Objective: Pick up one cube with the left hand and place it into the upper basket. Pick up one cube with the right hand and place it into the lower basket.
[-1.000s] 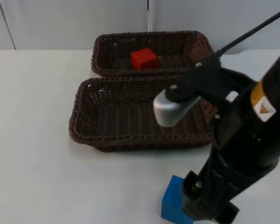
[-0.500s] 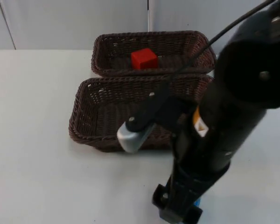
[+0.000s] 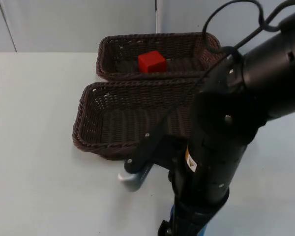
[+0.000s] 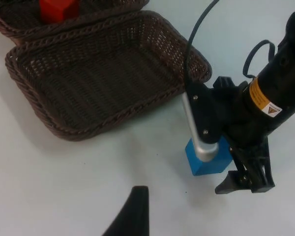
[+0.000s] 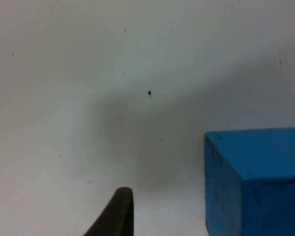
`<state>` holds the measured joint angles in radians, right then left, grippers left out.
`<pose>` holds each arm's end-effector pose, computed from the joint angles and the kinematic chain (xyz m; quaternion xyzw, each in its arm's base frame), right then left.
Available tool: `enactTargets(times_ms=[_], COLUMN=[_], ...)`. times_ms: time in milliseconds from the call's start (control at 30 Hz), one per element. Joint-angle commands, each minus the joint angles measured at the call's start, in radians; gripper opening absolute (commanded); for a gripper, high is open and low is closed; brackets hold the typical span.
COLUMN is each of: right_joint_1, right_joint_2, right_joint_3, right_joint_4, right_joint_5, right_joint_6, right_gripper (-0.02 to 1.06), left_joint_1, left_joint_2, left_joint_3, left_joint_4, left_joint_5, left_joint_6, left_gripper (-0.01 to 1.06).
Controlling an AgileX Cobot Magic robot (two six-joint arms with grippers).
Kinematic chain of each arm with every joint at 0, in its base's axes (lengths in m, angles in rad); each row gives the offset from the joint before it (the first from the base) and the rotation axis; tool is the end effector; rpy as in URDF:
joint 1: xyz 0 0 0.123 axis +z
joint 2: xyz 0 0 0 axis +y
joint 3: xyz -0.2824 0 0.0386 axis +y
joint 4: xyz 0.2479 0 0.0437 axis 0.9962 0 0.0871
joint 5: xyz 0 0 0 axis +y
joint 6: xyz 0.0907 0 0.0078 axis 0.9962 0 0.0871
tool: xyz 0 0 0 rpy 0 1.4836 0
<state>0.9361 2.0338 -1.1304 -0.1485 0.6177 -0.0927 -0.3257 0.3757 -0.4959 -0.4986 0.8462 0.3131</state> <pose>0.2204 0.2862 0.1010 -0.5395 0.8379 -0.0150 0.0815 0.0498 -0.0513 0.2894 0.2119 0.8418 -0.2413 0.4339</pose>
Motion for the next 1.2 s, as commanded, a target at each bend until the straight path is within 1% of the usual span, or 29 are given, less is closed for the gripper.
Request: enactTargets(times_ms=[0,133,200,233,267,300,367,433,467,567,600,733,967,1067,1167], right_joint_1=[0.006,0.006,0.006,0.006,0.006,0.006,0.006,0.006,0.006,0.006,0.006,0.006,0.006,0.006,0.006], right_joint_2=[0.002,0.002,0.002,0.002,0.002,0.002,0.002,-0.001,-0.001,-0.021,-0.035,-0.103,-0.294,-0.355,-0.438], right_joint_3=[-0.006,-0.006,-0.006,-0.006,-0.006,-0.006,-0.006,-0.006,-0.006,-0.006,-0.006,-0.006,-0.006,-0.006,-0.006], right_joint_4=[0.000,0.000,-0.002,-0.002,-0.002,-0.002,-0.006,-0.006,-0.006,-0.010,-0.010,-0.010,-0.004,-0.004,-0.004], right_joint_5=[-0.004,-0.004,-0.002,0.000,0.000,0.003,0.010,0.010,0.010,0.015,0.022,0.052,0.154,0.170,0.182], right_joint_6=[-0.008,-0.008,-0.008,-0.008,-0.008,-0.008,-0.008,-0.008,-0.008,-0.008,-0.008,-0.008,-0.003,0.033,0.047], right_gripper=[1.05,1.04,0.99,0.94,0.94,0.87,0.62,0.39,0.39,0.07,0.00,0.00,0.00,0.00,0.00], left_joint_1=[-0.006,-0.006,-0.006,-0.006,-0.006,-0.006,-0.006,-0.006,-0.006,-0.006,-0.006,-0.006,-0.006,-0.006,-0.006], left_joint_2=[-0.005,-0.005,-0.005,-0.005,-0.005,-0.005,-0.005,-0.005,-0.005,-0.005,-0.005,-0.005,-0.005,-0.005,-0.005], left_joint_3=[0.005,0.005,0.005,0.005,0.005,0.005,0.005,0.005,0.005,0.005,0.005,0.005,0.005,0.005,0.005], left_joint_4=[0.006,0.006,0.006,0.006,0.006,0.006,0.008,0.008,0.008,0.008,0.008,0.008,0.010,0.012,0.012], left_joint_5=[-0.006,-0.006,-0.006,-0.006,-0.006,-0.006,-0.006,-0.006,-0.006,-0.006,-0.006,-0.006,-0.006,-0.006,-0.006], left_joint_6=[0.004,0.004,0.004,0.004,0.004,0.004,0.004,0.004,0.004,0.004,0.004,0.004,0.004,0.004,0.004], left_gripper=[0.92,0.92,0.92,0.92,0.92,0.92,0.92,0.92,0.92,0.92,0.92,0.92,0.92,0.92,0.92])
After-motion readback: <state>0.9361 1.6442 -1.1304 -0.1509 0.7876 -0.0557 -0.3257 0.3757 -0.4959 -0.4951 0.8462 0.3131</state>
